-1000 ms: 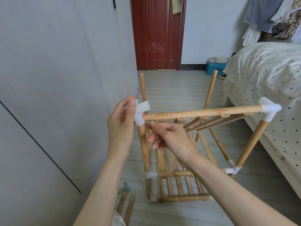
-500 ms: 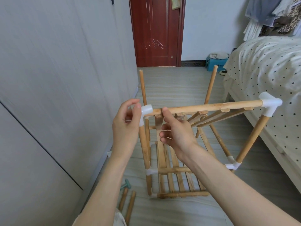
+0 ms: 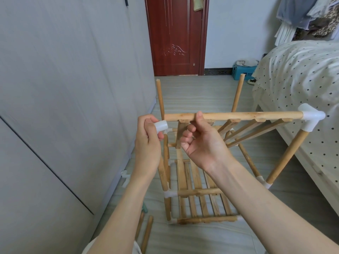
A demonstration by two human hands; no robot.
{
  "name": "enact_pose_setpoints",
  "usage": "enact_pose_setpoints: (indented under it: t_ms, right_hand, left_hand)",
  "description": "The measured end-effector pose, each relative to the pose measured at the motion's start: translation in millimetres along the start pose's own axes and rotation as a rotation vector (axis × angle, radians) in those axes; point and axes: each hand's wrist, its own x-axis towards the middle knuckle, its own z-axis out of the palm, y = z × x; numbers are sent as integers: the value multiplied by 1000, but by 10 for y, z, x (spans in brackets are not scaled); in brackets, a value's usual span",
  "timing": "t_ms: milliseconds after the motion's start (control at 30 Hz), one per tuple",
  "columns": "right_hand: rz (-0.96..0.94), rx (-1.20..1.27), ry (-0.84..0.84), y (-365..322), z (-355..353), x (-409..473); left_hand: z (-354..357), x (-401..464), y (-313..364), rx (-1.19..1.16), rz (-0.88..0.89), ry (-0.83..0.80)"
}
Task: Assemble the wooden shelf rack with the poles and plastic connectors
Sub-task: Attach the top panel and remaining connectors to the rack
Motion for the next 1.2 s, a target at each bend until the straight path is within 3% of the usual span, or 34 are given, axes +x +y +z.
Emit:
enact_pose_setpoints:
  t_ms: [533,900,1200]
  right_hand:
    - [-56,-75,24,50,-21,-132]
    - [-38,-153,-13,40,-86,-198]
    - [-147,-331,59,84,-127,-275]
  left_hand:
    - [-23,30,19,-110,-51,3]
    - [-37,54,57,-24,-35,-88]
    - [16,-8,79,-60,-19,-175]
